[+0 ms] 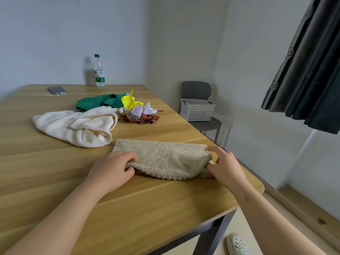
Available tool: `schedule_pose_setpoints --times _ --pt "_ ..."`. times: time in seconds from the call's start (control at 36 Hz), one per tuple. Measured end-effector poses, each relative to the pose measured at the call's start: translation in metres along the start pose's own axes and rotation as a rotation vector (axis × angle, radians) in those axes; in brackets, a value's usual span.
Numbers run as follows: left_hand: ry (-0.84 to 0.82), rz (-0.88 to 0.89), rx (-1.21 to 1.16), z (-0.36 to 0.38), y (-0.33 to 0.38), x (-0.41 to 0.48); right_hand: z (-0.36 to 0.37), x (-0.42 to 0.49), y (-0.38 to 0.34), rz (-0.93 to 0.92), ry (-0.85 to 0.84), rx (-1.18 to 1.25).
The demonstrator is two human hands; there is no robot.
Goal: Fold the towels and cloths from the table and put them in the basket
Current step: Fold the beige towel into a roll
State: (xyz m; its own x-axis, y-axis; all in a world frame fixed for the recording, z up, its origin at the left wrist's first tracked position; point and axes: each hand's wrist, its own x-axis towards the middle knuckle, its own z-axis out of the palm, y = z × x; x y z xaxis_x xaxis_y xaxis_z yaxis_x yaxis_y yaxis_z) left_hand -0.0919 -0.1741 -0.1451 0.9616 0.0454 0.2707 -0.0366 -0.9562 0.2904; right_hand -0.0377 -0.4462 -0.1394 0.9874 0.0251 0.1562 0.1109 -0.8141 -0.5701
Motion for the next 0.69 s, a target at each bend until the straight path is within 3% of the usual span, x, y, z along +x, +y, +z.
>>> schedule_pose_setpoints --times 0.11,0.33,0.42,0.56,0.69 --pt "0.097 -0.080 0.065 -0.004 0.000 -0.001 0.002 0.002 -0.007 0.020 0.017 0.318" --pt "0.190 -0.371 0.066 -0.010 -0.020 0.002 -0.006 0.005 -0.020 0.201 -0.106 0.663" --pt "0.172 -0.420 -0.119 -0.012 -0.023 0.006 -0.005 0.005 -0.021 0.189 -0.181 0.663" --pt "0.164 -0.399 -0.418 -0.010 -0.018 0.008 -0.003 0.006 -0.023 0.097 -0.166 0.436" --pt "0.151 -0.441 -0.724 -0.010 -0.020 0.011 0.000 0.012 -0.024 0.182 -0.021 0.603"
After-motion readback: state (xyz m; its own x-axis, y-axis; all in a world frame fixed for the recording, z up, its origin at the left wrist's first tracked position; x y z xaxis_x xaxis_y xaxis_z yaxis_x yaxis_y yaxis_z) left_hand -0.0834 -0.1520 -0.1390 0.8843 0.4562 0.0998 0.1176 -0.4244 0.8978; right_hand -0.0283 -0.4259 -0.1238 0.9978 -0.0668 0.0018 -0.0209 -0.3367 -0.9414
